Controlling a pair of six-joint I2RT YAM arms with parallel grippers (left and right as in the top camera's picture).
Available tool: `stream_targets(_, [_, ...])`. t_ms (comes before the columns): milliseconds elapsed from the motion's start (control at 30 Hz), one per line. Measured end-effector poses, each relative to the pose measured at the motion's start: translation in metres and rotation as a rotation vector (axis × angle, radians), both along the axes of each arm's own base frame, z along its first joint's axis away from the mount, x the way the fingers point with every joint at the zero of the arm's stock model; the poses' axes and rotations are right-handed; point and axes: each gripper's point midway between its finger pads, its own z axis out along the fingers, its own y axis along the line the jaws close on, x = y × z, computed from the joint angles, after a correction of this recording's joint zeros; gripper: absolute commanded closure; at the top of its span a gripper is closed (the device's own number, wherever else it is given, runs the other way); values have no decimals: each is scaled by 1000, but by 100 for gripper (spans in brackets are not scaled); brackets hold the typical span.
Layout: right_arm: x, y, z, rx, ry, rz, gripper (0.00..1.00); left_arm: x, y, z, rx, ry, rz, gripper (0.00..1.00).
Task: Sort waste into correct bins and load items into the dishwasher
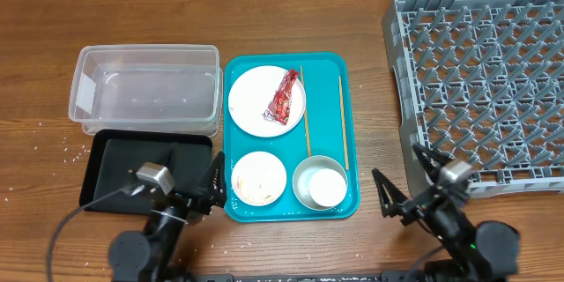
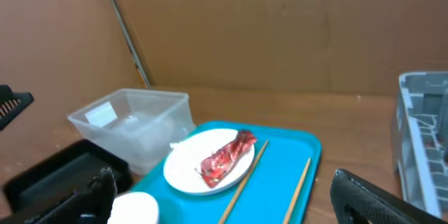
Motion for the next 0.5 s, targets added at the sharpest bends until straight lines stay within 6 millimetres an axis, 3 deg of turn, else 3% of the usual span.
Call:
stream_targets(33, [-4, 0, 15, 4, 10, 0, 0, -2, -1, 15, 0, 13, -8, 0])
stream_targets(167, [-9, -2, 35, -4, 150, -5, 0, 1, -8, 37, 4, 182, -47, 0])
stream_targets(400, [2, -7, 52, -81, 503, -43, 0, 26, -23, 31, 5, 671, -142, 0])
stream_targets(500, [8, -7, 62, -100, 565, -40, 0, 36, -30, 37, -9, 757, -181, 0])
